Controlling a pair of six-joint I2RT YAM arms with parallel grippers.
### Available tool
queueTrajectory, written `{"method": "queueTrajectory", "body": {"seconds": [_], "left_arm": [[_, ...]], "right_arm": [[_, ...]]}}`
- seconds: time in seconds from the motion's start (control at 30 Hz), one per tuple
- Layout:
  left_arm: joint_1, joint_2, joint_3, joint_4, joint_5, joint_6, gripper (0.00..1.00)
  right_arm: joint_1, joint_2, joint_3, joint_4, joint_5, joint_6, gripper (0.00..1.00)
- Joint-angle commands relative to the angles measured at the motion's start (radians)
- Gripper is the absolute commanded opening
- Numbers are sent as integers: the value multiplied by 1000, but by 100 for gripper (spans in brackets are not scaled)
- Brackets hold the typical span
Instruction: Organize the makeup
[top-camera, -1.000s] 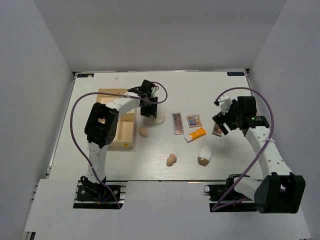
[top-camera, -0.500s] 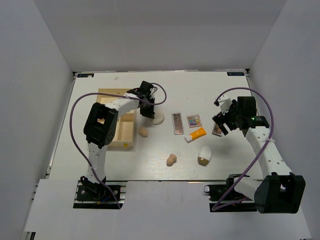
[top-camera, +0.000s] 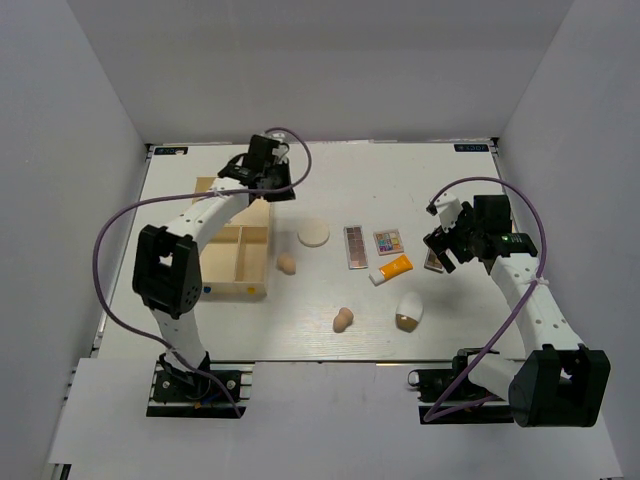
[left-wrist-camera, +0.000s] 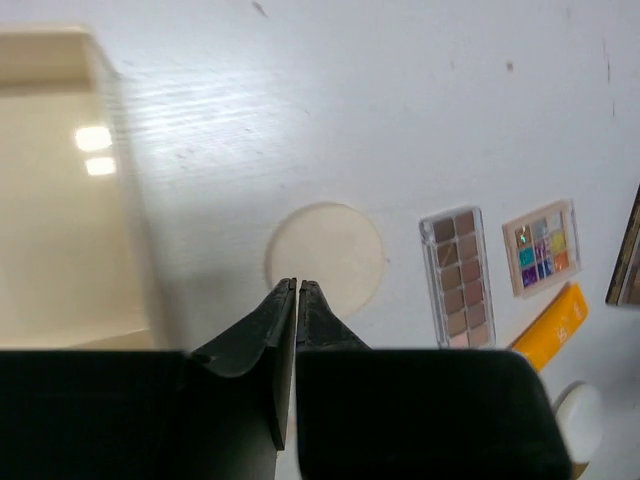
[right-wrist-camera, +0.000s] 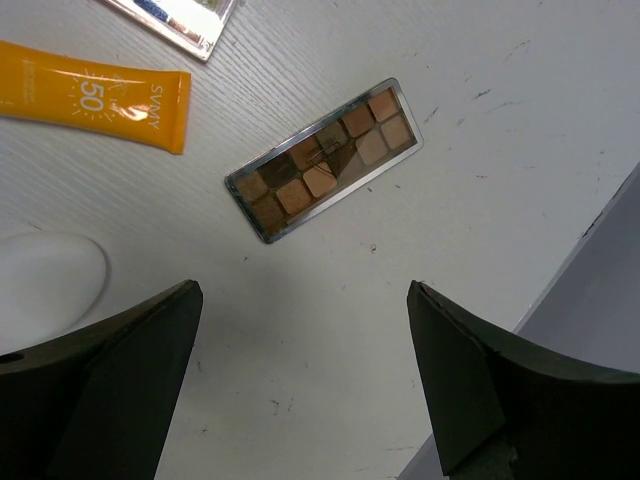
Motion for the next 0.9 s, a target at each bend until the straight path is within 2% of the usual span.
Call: {"method": "queueTrajectory", "body": {"seconds": [0.0, 0.13, 0.23, 0.27, 0.37, 0.4, 0.5, 0.67, 0.87], "left_arm": [[72, -79, -30, 19, -52, -26, 16], [131, -122, -53, 50, -12, -34, 16], [143, -116, -51, 68, 84, -8, 22], [143, -105, -43, 62, 147, 15, 27], [119, -74, -28, 47, 201, 49, 53], [119, -73, -33, 60, 225, 49, 66], [100, -74, -63, 97, 276, 40, 74], [58, 22, -2, 10, 284, 73, 74], [1, 110, 1, -29, 183, 66, 70]], "right_arm": [[0, -16, -4, 9, -22, -6, 89], [0, -13, -5, 15, -25, 0, 89], [0, -10, -7, 16, -29, 5, 89], [2, -9, -5, 16, -31, 6, 89], [0, 2, -5, 21, -37, 11, 89], [-1, 5, -4, 21, -37, 11, 89], [0, 11, -1, 21, -34, 11, 89], [0, 33, 7, 24, -34, 13, 89], [0, 69, 13, -2, -48, 45, 89]]}}
